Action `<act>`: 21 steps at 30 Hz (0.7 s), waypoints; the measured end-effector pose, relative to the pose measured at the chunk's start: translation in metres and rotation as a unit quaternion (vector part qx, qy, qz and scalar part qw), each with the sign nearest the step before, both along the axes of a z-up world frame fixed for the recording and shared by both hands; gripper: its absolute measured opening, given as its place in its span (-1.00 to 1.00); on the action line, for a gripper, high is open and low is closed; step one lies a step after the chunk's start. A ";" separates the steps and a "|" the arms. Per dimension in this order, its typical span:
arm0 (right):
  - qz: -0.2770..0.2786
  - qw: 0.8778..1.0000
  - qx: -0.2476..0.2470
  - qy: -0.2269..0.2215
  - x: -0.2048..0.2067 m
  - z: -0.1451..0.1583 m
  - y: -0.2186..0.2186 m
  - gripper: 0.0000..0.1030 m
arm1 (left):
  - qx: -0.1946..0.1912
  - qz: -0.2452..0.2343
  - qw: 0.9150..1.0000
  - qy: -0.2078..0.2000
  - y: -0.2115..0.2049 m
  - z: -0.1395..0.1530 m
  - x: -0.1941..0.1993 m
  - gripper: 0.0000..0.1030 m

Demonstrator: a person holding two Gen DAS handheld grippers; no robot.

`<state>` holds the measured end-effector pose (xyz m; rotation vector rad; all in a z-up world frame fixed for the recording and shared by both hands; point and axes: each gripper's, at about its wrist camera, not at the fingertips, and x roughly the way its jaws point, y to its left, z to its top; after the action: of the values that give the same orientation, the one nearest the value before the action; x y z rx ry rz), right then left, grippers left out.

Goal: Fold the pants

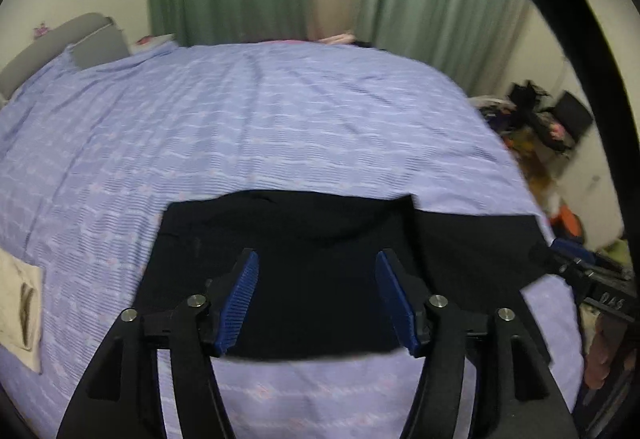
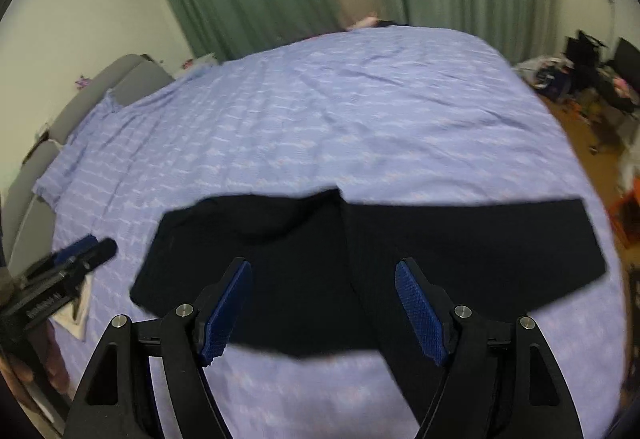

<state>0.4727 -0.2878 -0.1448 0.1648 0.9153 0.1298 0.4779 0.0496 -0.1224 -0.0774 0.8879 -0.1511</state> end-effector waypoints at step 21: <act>-0.061 0.994 -0.059 0.073 -0.158 -0.064 -0.085 0.45 | -0.029 -0.164 0.986 0.021 -0.138 -0.041 -0.087 0.22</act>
<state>0.3146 -0.3724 -0.2089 0.1220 1.0538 -0.0501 0.3914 -0.0881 -0.1635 0.0124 0.9350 -0.4838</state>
